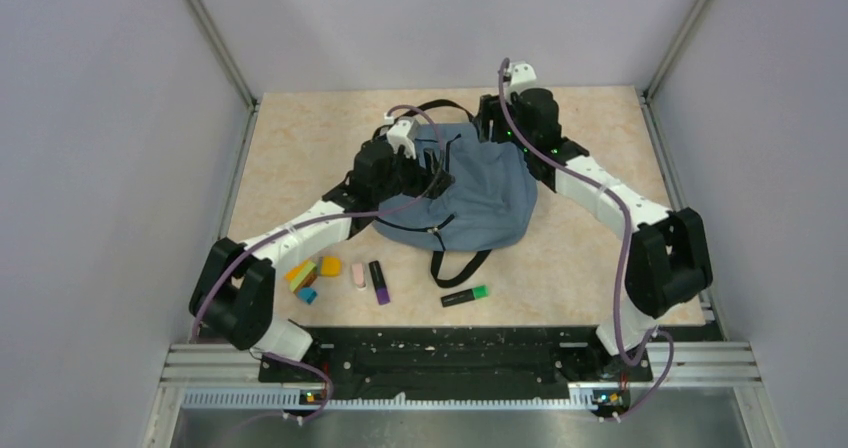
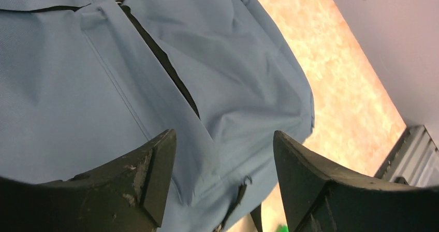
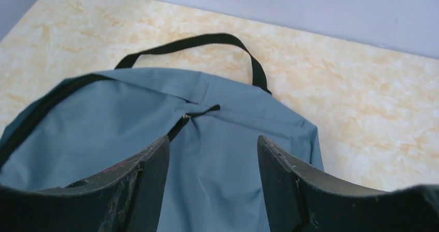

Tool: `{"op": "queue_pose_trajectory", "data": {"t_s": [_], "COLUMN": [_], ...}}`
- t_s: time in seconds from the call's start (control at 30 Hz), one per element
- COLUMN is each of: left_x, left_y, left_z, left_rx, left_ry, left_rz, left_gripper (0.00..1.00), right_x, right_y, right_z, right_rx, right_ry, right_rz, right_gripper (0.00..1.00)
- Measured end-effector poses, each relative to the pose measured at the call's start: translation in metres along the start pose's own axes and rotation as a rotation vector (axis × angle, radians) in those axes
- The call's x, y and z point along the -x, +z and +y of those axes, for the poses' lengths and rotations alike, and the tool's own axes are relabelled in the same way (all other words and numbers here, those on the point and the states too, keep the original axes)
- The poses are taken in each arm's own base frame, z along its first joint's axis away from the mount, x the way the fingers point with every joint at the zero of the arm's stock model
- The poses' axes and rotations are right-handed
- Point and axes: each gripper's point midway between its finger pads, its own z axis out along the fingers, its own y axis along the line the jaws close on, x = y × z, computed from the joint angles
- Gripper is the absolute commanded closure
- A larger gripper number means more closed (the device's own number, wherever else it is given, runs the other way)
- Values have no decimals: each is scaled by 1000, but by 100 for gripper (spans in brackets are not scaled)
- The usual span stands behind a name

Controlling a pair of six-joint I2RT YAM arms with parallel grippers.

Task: Pack the student bag
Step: Unzip the student bag at the center of the board.

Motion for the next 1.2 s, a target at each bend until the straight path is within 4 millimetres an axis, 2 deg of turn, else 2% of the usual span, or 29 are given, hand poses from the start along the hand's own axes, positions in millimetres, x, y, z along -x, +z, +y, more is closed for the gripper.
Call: {"op": "queue_pose_trajectory", "data": {"t_s": [0.1, 0.23, 0.37, 0.53, 0.87, 1.0, 1.2], "left_x": [-1, -12, -22, -24, -32, -34, -34], "left_y": [18, 38, 48, 47, 42, 36, 31], "left_z": [11, 31, 48, 63, 81, 87, 89], "left_rx": [48, 112, 159, 203, 256, 275, 279], "left_ry": [-29, -61, -86, -105, -138, -147, -164], "left_rz": [20, 65, 96, 98, 98, 96, 91], "left_gripper": [26, 25, 27, 30, 31, 35, 59], "right_x": [-11, -38, -56, -55, -63, -63, -68], "right_y": [-16, -31, -44, -49, -51, -52, -51], "right_z": [-2, -6, -8, -8, -3, 2, 13], "right_rx": [-6, -15, -20, -18, 13, 34, 54], "right_ry": [0, -2, -4, -5, -1, 10, 11], "right_rz": [22, 91, 138, 141, 174, 177, 189], "right_gripper": [38, 38, 38, 39, 39, 40, 40]}}
